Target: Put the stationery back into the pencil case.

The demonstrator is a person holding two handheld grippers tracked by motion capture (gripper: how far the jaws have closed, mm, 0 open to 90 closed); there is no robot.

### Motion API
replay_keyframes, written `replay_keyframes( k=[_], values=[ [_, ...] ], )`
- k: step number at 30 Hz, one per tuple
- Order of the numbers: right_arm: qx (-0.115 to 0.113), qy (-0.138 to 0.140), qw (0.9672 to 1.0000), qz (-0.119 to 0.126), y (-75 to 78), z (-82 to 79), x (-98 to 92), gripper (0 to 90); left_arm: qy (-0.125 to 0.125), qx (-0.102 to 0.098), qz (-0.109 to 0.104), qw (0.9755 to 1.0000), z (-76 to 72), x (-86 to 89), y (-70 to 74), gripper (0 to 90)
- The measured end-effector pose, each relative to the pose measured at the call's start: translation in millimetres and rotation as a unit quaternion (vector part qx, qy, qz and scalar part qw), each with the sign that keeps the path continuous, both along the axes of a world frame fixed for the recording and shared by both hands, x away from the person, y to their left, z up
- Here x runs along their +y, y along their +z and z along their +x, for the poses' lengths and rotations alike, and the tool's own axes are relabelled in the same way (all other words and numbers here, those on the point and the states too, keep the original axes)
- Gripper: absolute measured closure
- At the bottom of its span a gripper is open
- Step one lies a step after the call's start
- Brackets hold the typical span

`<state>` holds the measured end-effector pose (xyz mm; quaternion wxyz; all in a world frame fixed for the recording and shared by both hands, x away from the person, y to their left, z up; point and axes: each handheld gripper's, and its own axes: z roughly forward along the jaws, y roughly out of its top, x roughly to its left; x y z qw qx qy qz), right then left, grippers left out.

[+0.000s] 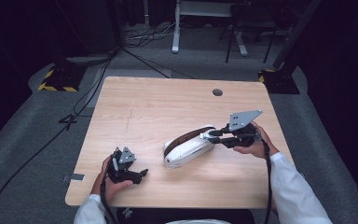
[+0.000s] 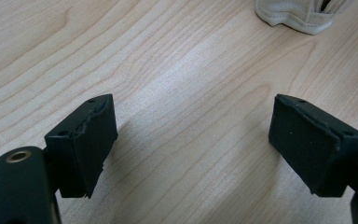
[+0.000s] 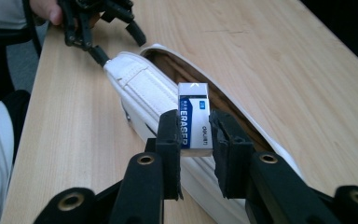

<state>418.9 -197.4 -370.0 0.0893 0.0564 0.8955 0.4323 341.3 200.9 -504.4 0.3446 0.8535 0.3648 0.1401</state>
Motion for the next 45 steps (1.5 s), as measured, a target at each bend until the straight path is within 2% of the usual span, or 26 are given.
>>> replay_keyframes(
  k=[6, 11, 20, 23, 30, 33, 36, 41, 45],
  values=[
    [0.005, 0.01, 0.9994, -0.032, -1.6, 13.2, 23.2, 74.0, 0.0, 0.0, 0.0, 1.0, 0.0, -0.1, 0.0, 15.7],
    [-0.017, 0.005, 0.9983, -0.056, -1.3, 24.2, 38.0, 74.0, 0.0, 0.0, 0.0, 1.0, -0.1, -0.1, 0.0, 15.7],
    [-0.011, 0.038, 0.9971, -0.064, -8.1, 35.2, 57.8, 74.0, 0.003, 0.002, -0.003, 1.0, -0.8, -0.4, -0.2, 15.8],
    [-0.007, 0.048, 0.9961, -0.074, -11.0, 36.6, 62.1, 73.9, 0.002, 0.002, -0.002, 1.0, -0.9, -0.3, 0.0, 15.8],
    [0.002, 0.063, 0.995, -0.078, -11.8, 36.9, 68.0, 73.9, 0.002, 0.002, -0.002, 1.0, -1.0, -0.3, 0.0, 15.8],
    [0.001, 0.08, 0.9937, -0.079, -10.1, 33.5, 68.7, 73.9, 0.002, 0.002, -0.002, 1.0, -0.9, -0.3, 0.0, 15.8],
    [0.009, 0.083, 0.9928, -0.086, -10.1, 33.5, 68.7, 73.9, 0.002, 0.002, -0.002, 1.0, -0.9, -0.3, 0.0, 15.8],
    [0.009, 0.085, 0.9917, -0.096, -11.9, 34.2, 71.2, 73.7, 0.002, 0.002, -0.002, 1.0, -1.0, -0.3, 0.0, 15.8],
    [0.009, 0.076, 0.993, -0.09, -12.6, 36.2, 71.2, 72.6, 0.002, 0.002, -0.002, 1.0, -1.0, -0.3, 0.0, 15.8]
  ],
)
